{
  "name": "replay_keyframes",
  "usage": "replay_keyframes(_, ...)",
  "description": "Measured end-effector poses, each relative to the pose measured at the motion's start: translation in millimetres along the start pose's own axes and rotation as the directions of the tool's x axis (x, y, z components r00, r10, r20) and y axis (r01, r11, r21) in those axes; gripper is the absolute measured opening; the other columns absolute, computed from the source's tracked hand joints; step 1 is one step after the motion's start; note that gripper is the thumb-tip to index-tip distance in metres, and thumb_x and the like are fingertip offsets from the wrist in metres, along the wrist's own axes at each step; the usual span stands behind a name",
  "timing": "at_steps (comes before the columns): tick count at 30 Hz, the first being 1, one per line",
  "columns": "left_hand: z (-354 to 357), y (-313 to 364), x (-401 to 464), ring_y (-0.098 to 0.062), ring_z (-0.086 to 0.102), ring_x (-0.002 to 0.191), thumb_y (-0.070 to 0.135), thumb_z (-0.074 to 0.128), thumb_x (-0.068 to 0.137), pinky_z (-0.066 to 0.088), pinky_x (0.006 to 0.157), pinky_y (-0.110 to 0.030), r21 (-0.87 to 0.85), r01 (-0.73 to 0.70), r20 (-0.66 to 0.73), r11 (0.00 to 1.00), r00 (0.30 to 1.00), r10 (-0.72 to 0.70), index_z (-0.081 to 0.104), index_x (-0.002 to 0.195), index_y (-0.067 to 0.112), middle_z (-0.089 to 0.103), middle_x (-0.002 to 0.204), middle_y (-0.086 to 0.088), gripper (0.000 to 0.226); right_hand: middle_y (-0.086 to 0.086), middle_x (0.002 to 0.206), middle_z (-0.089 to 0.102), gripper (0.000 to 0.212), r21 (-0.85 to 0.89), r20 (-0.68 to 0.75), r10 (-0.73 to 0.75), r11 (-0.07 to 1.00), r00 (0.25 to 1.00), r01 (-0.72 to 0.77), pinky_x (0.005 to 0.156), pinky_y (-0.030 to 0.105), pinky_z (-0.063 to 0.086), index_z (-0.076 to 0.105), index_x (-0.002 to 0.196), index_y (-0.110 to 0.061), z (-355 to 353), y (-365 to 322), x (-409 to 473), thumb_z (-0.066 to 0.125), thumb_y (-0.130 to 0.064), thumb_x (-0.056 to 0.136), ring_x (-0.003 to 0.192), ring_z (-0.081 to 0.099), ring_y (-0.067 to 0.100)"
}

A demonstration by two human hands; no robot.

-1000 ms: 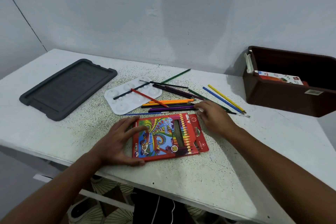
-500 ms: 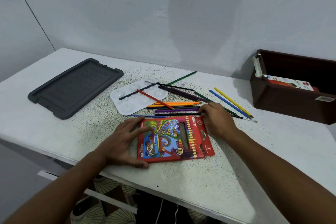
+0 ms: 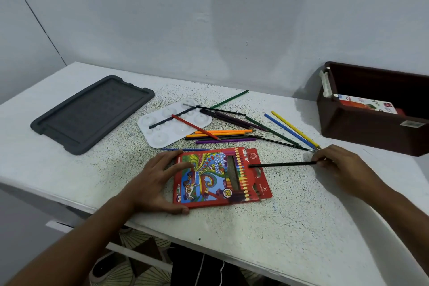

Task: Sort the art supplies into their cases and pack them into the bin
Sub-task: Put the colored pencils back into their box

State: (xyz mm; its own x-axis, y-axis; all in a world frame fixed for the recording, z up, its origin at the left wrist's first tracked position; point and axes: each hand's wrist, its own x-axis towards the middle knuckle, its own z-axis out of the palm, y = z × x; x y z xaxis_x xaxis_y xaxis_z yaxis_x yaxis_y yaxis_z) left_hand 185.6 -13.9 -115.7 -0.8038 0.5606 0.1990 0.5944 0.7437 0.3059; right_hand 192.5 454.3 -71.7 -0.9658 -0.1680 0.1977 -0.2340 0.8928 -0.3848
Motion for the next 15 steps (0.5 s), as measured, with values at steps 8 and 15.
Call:
replay_keyframes(8, -1, 1, 0, -0.022, 0.031, 0.137, 0.087, 0.062, 0.058, 0.030, 0.109, -0.042, 0.003, 0.001, -0.004, 1.000, 1.000, -0.001, 0.035, 0.140, 0.044, 0.030, 0.152, -0.002, 0.097, -0.003, 0.085, 0.061, 0.029, -0.044, 0.086, -0.033, 0.998, 0.996, 0.037, 0.068, 0.033, 0.047, 0.069, 0.087, -0.021, -9, 3, -5, 0.067, 0.007, 0.081, 0.077, 0.056, 0.019)
replay_keyframes(15, -1, 1, 0, -0.022, 0.029, 0.138, 0.087, 0.061, 0.058, 0.031, 0.108, -0.046, 0.001, 0.002, 0.004, 1.000, 1.000, -0.002, 0.033, 0.141, 0.046, 0.027, 0.154, -0.001, 0.096, -0.010, 0.085, 0.064, 0.029, -0.006, 0.136, -0.062, 0.998, 0.989, 0.063, 0.069, 0.015, 0.043, 0.073, 0.088, -0.022, -14, -3, -11, 0.073, 0.005, 0.077, 0.076, 0.057, 0.006)
